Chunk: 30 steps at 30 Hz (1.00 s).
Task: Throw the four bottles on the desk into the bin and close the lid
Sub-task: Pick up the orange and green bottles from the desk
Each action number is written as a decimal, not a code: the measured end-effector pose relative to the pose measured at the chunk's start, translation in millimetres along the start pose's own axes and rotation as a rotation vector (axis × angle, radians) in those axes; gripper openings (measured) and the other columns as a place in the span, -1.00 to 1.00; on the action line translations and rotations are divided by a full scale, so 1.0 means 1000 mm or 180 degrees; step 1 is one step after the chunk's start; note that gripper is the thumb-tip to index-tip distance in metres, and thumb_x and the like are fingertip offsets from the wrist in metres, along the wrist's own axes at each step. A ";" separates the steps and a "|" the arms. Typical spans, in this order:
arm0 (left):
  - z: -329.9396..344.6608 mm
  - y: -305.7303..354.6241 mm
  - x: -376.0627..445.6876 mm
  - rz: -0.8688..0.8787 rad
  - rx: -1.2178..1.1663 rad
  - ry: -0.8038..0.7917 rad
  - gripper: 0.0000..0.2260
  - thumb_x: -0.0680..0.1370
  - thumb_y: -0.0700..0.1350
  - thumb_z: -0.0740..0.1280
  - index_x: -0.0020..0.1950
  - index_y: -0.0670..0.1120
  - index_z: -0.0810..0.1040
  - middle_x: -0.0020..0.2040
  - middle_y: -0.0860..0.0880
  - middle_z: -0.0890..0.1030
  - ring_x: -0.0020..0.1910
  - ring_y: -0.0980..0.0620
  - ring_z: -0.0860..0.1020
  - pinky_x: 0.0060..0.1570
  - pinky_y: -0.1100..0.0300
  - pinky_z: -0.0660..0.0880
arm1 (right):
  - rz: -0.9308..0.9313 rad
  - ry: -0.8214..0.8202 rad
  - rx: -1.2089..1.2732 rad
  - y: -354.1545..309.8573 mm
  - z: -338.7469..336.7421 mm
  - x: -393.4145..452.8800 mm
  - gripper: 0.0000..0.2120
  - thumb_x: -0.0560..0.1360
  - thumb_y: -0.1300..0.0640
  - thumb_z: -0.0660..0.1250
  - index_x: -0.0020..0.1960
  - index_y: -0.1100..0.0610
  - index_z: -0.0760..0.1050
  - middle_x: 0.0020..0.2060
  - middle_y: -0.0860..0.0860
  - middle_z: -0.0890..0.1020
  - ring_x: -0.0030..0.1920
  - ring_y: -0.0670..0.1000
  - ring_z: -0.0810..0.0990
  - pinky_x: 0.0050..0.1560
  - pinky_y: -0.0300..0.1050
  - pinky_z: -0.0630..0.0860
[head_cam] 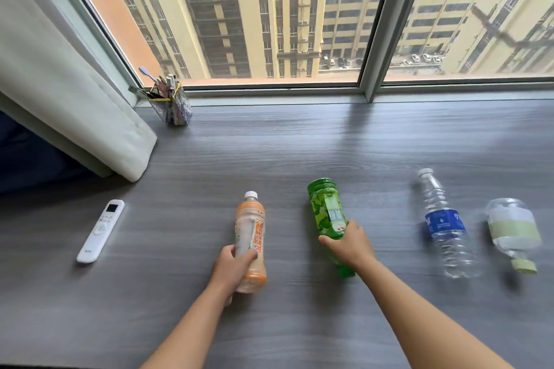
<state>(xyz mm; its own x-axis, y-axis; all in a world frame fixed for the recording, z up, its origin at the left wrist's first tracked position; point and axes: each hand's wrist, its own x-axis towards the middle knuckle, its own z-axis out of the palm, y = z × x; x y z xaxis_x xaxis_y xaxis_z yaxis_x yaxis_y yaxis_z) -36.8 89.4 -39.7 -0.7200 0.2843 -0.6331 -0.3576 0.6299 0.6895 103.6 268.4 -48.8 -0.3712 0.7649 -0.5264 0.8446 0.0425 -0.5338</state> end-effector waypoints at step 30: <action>-0.002 -0.131 -0.170 0.1580 0.2525 -0.2608 -0.63 0.39 0.08 0.42 0.15 0.07 0.43 0.03 0.09 0.60 -0.06 0.18 0.58 -0.18 0.34 0.49 | 0.1093 0.0878 0.3519 0.252 0.058 -0.365 -0.67 0.34 -0.02 0.46 0.05 0.03 0.50 -0.17 -0.02 0.68 -0.32 -0.15 0.67 -0.37 -0.24 0.56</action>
<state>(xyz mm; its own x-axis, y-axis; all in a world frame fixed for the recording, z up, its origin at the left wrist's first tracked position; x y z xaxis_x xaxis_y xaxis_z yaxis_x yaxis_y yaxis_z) 131.3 -42.5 -21.9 0.0107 0.8040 -0.5945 0.5104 0.5068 0.6947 430.1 -37.0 -29.5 0.0193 0.7462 -0.6654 0.0426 -0.6655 -0.7451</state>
